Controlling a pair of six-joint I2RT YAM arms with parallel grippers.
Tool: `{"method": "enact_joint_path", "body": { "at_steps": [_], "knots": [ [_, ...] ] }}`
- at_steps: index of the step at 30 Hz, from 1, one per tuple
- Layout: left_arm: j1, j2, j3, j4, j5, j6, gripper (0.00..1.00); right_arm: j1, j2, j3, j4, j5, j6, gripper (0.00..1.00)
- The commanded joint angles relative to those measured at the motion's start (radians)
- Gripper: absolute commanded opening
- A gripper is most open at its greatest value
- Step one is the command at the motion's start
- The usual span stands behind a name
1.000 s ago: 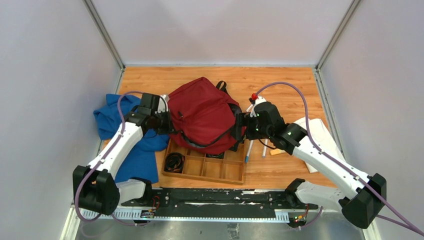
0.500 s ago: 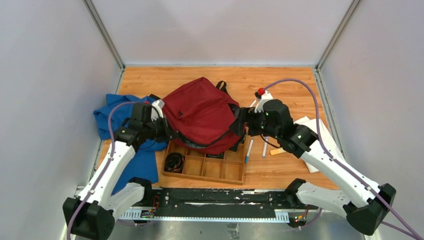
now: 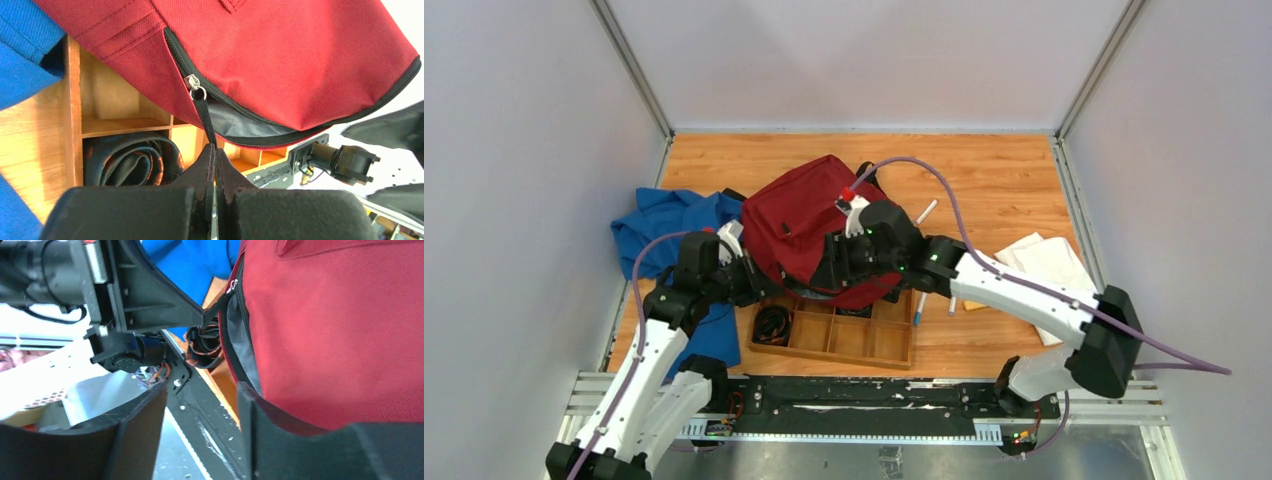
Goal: Pack the student bag
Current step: Zip the student bag at the center of the board.
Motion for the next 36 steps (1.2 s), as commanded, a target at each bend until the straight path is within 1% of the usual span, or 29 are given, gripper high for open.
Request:
{"method": "enact_joint_path", "body": {
  "at_steps": [1, 2, 4, 7, 10, 13, 15, 18, 20, 22, 23, 24, 25, 26, 27, 28, 29, 31, 36],
  "knots": [
    [0.004, -0.071, -0.028, 0.012, 0.064, -0.063, 0.00, 0.013, 0.092, 0.052, 0.061, -0.109, 0.080, 0.51],
    [0.004, -0.081, -0.027, 0.016, 0.065, -0.067, 0.00, 0.016, 0.105, 0.066, 0.049, -0.113, 0.077, 0.47],
    [0.004, -0.095, -0.023, 0.023, 0.070, -0.070, 0.00, 0.024, 0.113, 0.093, 0.011, -0.086, 0.062, 0.45],
    [0.002, -0.098, -0.032, 0.042, 0.091, -0.078, 0.00, 0.030, 0.113, 0.104, -0.004, -0.047, 0.059, 0.47],
    [-0.011, -0.101, -0.058, 0.095, 0.111, -0.125, 0.00, 0.028, 0.136, 0.109, -0.010, -0.048, 0.078, 0.51],
    [-0.072, -0.120, -0.075, 0.153, 0.082, -0.183, 0.00, 0.029, 0.169, 0.103, -0.011, -0.056, 0.108, 0.52],
    [-0.119, -0.125, -0.076, 0.183, 0.052, -0.204, 0.00, 0.027, 0.190, 0.099, -0.011, -0.072, 0.129, 0.52],
    [-0.176, -0.119, -0.085, 0.229, 0.046, -0.222, 0.00, 0.024, 0.222, 0.094, -0.011, -0.096, 0.158, 0.53],
    [-0.205, -0.112, -0.090, 0.247, 0.076, -0.204, 0.00, 0.019, 0.236, 0.086, -0.003, -0.118, 0.175, 0.54],
    [-0.209, -0.102, -0.080, 0.229, 0.117, -0.147, 0.00, 0.013, 0.240, 0.069, 0.004, -0.131, 0.188, 0.55],
    [-0.210, -0.092, -0.058, 0.179, 0.108, -0.099, 0.07, 0.009, 0.238, 0.058, 0.008, -0.133, 0.195, 0.55],
    [-0.210, -0.077, -0.020, 0.113, 0.083, -0.050, 0.22, 0.005, 0.237, 0.047, 0.011, -0.135, 0.200, 0.55],
    [-0.210, -0.064, 0.020, 0.038, 0.053, -0.008, 0.41, 0.001, 0.235, 0.038, 0.017, -0.136, 0.205, 0.54],
    [-0.210, -0.048, 0.069, -0.011, 0.023, 0.023, 0.52, -0.003, 0.232, 0.029, 0.023, -0.137, 0.208, 0.54],
    [-0.210, -0.037, 0.088, -0.044, -0.009, 0.042, 0.58, -0.004, 0.229, 0.022, 0.027, -0.138, 0.211, 0.53],
    [-0.210, -0.030, 0.114, -0.065, -0.036, 0.051, 0.67, -0.005, 0.229, 0.017, 0.032, -0.139, 0.213, 0.53],
    [-0.208, -0.026, 0.121, -0.070, -0.059, 0.049, 0.70, -0.006, 0.228, 0.014, 0.037, -0.141, 0.215, 0.52],
    [-0.208, -0.032, 0.124, -0.063, -0.095, 0.031, 0.70, -0.006, 0.229, 0.009, 0.041, -0.143, 0.214, 0.51],
    [-0.208, -0.065, 0.106, -0.012, -0.143, -0.033, 0.65, -0.006, 0.238, 0.019, 0.035, -0.143, 0.198, 0.48]
  ]
}}
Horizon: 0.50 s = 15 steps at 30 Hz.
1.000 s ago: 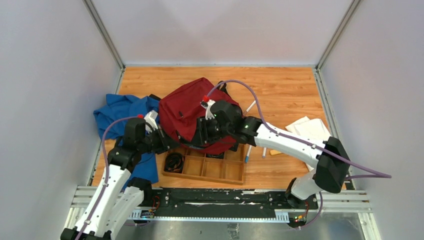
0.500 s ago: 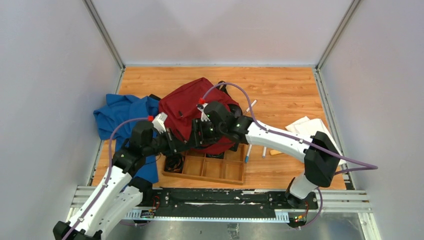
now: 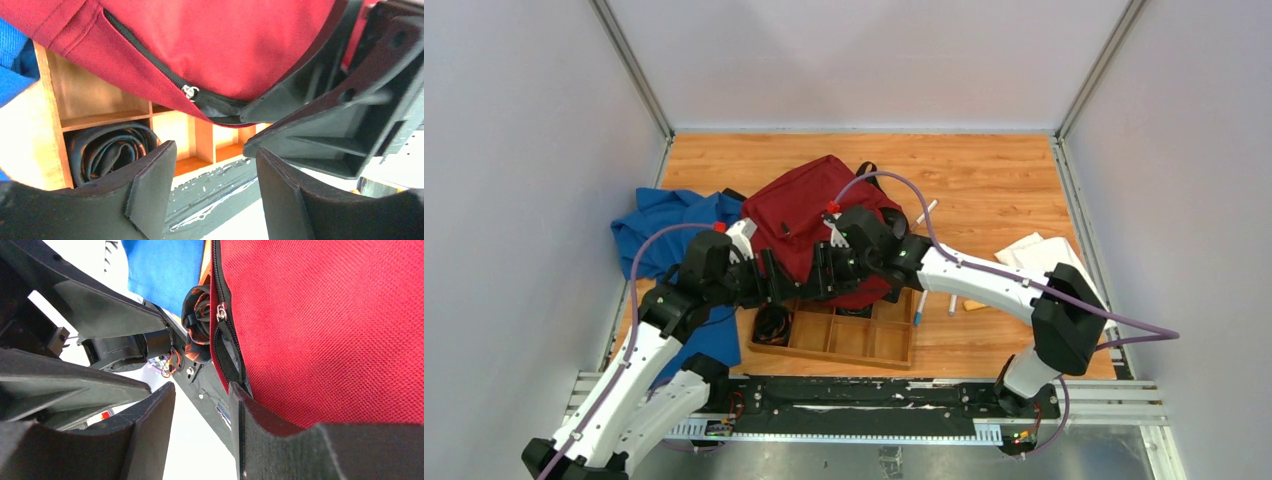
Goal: Pack the student bag
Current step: Zip the student bag at the center of the board.
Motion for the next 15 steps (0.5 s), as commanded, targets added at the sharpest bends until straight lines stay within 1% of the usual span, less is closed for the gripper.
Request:
{"method": "enact_joint_path", "body": {
  "at_steps": [1, 5, 8, 11, 15],
  "knots": [
    [-0.009, -0.039, 0.020, 0.072, -0.037, -0.048, 0.64, -0.003, 0.019, -0.007, 0.002, 0.017, -0.012, 0.48],
    [-0.008, -0.033, 0.020, 0.089, -0.099, -0.083, 0.65, -0.003, 0.021, 0.020, -0.081, 0.098, -0.066, 0.50],
    [-0.008, -0.014, 0.020, 0.100, -0.129, -0.104, 0.65, -0.003, 0.020, 0.018, -0.114, 0.143, -0.083, 0.55],
    [-0.008, 0.008, 0.016, 0.104, -0.155, -0.110, 0.65, -0.003, 0.023, 0.006, -0.116, 0.155, -0.082, 0.58],
    [-0.006, 0.042, -0.007, 0.124, -0.177, -0.121, 0.65, -0.002, 0.050, 0.010, -0.107, 0.140, -0.084, 0.58]
  ]
}}
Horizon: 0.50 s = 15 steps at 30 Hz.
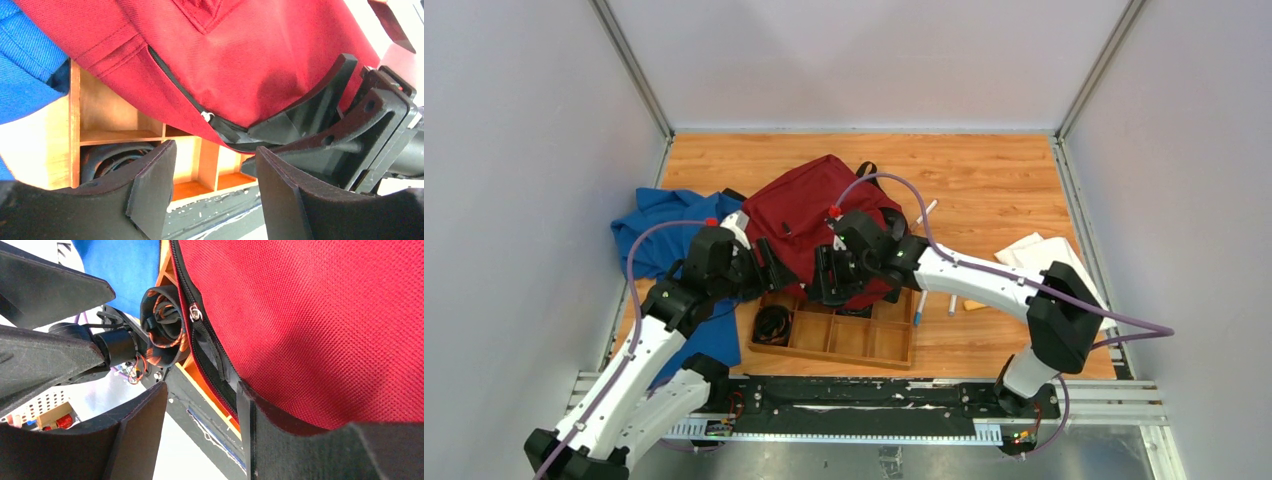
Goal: Pack the student bag
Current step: Zip the student bag at the center of the board.
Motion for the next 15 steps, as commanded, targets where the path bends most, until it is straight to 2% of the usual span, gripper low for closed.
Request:
{"method": "enact_joint_path", "body": {
  "at_steps": [1, 8, 15],
  "knots": [
    [0.000, 0.029, -0.015, 0.065, -0.040, -0.029, 0.64, -0.003, 0.042, 0.011, -0.026, 0.028, -0.026, 0.58],
    [0.020, 0.038, -0.043, 0.109, -0.021, -0.042, 0.63, 0.003, 0.091, 0.015, 0.010, -0.019, -0.009, 0.57],
    [0.040, 0.033, -0.064, 0.113, -0.009, -0.040, 0.63, 0.004, 0.094, -0.001, 0.059, -0.033, 0.014, 0.51]
  ]
}}
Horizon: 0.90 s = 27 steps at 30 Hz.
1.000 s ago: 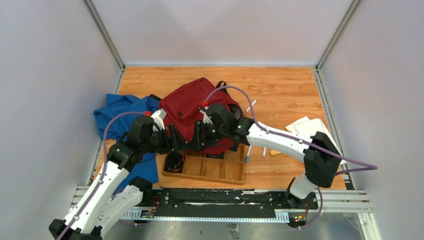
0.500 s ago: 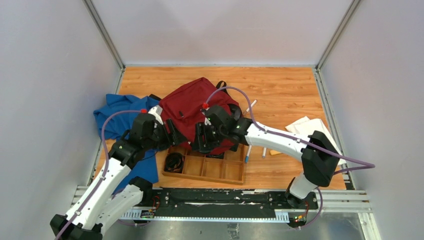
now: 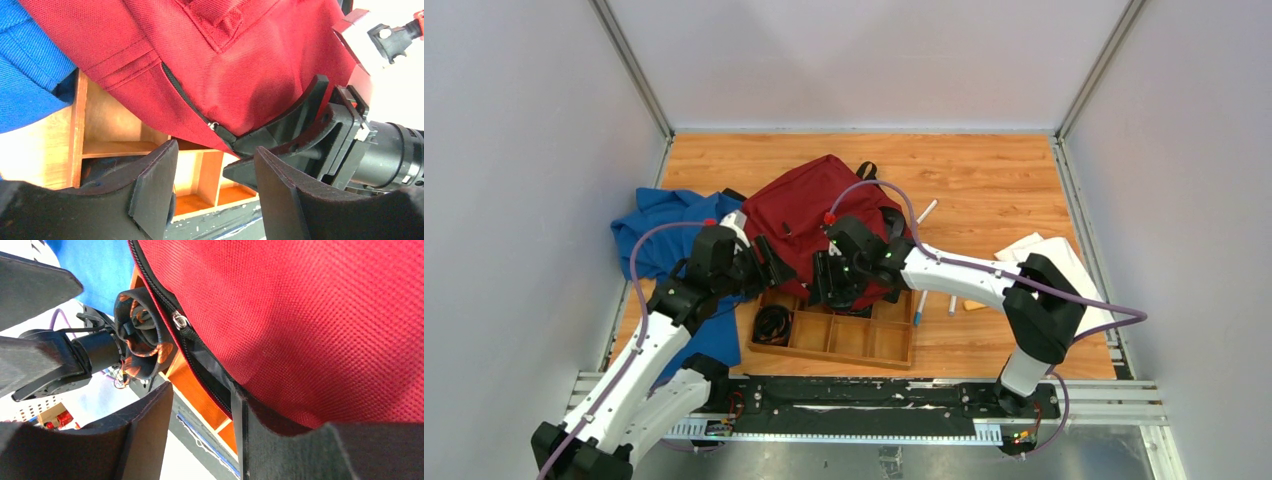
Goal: Pack the student bag
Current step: Zip the student bag at the center of the board.
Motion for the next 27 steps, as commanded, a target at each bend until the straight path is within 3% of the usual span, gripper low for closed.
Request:
{"method": "enact_joint_path", "body": {
  "at_steps": [1, 19, 27],
  "knots": [
    [0.007, -0.007, -0.024, 0.036, 0.006, -0.005, 0.63, 0.003, -0.006, -0.005, 0.054, -0.009, 0.018, 0.51],
    [0.010, -0.012, -0.036, 0.043, 0.007, -0.012, 0.62, -0.014, -0.020, -0.029, 0.228, -0.073, 0.074, 0.50],
    [0.045, -0.022, 0.009, -0.027, -0.042, 0.021, 0.62, -0.016, 0.000, -0.011, 0.314, -0.117, 0.080, 0.50]
  ]
}}
